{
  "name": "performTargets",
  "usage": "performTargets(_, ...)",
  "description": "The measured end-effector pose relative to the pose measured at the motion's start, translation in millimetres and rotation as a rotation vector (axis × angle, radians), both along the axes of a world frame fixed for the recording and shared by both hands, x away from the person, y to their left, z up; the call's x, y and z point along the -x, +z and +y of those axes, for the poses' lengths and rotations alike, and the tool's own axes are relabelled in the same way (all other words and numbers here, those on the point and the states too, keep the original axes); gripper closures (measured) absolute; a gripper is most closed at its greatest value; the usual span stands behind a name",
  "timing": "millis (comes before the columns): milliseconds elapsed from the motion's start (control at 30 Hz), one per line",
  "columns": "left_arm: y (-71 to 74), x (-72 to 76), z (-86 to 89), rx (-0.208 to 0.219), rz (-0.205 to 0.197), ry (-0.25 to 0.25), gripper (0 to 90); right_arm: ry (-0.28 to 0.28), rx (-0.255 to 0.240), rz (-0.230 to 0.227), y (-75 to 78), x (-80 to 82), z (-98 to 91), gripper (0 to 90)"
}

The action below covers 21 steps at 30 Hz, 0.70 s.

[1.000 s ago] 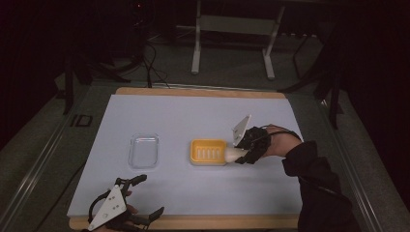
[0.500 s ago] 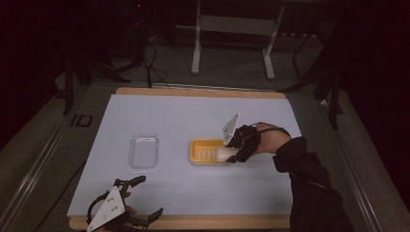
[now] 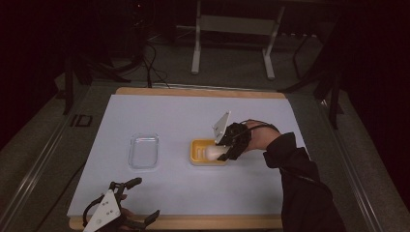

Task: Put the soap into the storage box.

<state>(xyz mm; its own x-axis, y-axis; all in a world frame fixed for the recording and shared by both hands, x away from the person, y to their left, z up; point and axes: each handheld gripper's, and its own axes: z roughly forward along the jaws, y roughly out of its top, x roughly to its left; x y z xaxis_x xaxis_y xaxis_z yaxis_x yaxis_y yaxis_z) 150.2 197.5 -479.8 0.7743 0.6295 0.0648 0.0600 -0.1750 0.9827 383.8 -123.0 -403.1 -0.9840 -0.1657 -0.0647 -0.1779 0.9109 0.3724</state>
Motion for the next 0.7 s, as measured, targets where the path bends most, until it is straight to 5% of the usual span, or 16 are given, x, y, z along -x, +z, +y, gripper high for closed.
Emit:
performTargets(333, 0.2, 0.5, 1.1, -0.001, -0.003, 0.001, 0.1, 0.007, -0.017, -0.006, 2.6, -6.6, 8.4, 49.6)
performTargets(700, 0.2, 0.4, 1.2, 0.002, -0.003, -0.003, 0.0, 0.007, -0.127, 0.005, 1.9, -17.8, 16.9, 49.6)
